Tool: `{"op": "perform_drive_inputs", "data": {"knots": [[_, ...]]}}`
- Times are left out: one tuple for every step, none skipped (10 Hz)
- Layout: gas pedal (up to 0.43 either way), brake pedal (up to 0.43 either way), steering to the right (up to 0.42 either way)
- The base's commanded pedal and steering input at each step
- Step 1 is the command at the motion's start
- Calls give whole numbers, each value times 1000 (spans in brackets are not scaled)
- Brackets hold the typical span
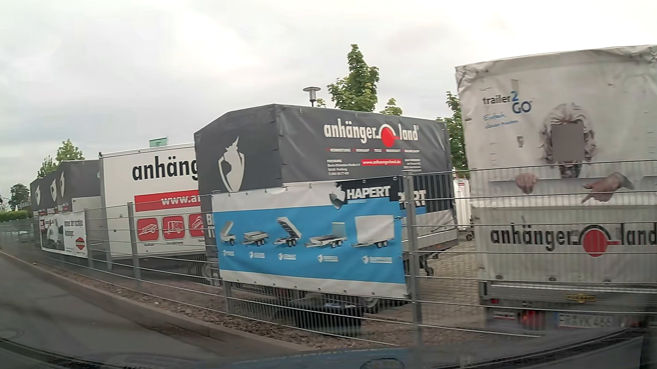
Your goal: Follow the waypoints while adhering to traffic rules and regulations
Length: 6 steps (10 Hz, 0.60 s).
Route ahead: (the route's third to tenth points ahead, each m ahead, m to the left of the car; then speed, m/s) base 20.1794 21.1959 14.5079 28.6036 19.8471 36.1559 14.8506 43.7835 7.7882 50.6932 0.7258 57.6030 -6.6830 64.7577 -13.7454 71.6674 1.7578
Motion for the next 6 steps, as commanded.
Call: {"op": "perform_drive_inputs", "data": {"knots": [[67,0,-931],[67,0,-916],[67,0,-892],[67,0,-866],[67,0,-832],[67,0,-806]]}}
